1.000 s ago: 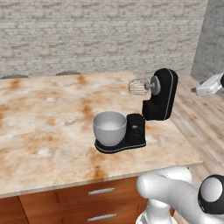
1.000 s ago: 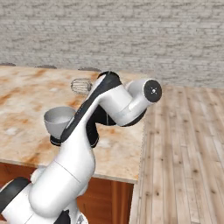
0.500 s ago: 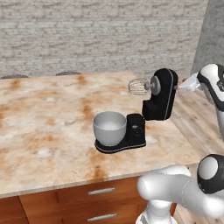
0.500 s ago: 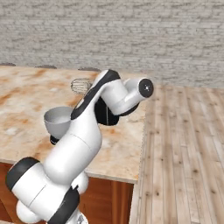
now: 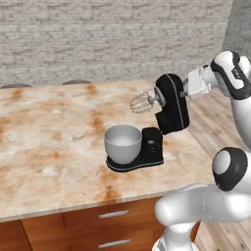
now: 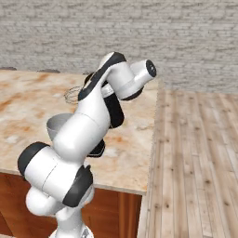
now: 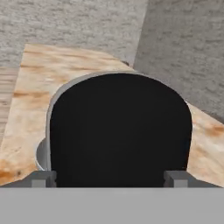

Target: Close the stand mixer head.

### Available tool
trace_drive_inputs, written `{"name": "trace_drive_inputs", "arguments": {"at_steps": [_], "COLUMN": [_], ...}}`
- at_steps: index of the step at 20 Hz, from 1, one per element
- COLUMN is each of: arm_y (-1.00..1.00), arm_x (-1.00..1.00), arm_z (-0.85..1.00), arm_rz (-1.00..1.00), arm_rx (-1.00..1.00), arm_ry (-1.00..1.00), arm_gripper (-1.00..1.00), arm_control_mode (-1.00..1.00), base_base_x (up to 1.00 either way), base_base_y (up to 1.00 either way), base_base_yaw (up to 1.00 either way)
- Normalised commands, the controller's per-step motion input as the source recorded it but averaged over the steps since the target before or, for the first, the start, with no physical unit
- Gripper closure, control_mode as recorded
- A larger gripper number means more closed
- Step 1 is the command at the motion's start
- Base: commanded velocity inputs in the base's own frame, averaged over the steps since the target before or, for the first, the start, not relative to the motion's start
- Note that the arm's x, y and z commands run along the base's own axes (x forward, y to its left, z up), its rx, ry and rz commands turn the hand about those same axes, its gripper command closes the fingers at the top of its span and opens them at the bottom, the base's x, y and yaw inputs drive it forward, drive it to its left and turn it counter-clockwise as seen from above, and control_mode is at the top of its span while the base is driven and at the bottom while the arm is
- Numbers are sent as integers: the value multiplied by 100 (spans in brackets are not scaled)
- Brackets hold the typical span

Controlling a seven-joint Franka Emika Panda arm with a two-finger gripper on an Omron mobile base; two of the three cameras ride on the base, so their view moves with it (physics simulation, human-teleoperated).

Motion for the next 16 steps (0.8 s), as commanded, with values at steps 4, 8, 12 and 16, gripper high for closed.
{"name": "trace_drive_inputs", "arguments": {"at_steps": [4, 8, 12, 16], "arm_y": [100, 100, 100, 100], "arm_x": [2, 0, 4, 0], "arm_z": [-83, -100, -95, -41], "arm_rz": [41, 24, 14, 17], "arm_rx": [-34, -48, -44, -38], "arm_ry": [-3, -15, -25, -23], "arm_gripper": [-100, -100, -100, -100], "arm_control_mode": [-100, -100, -100, -100], "base_base_x": [0, 0, 0, 0], "base_base_y": [0, 0, 0, 0], "base_base_yaw": [0, 0, 0, 0]}}
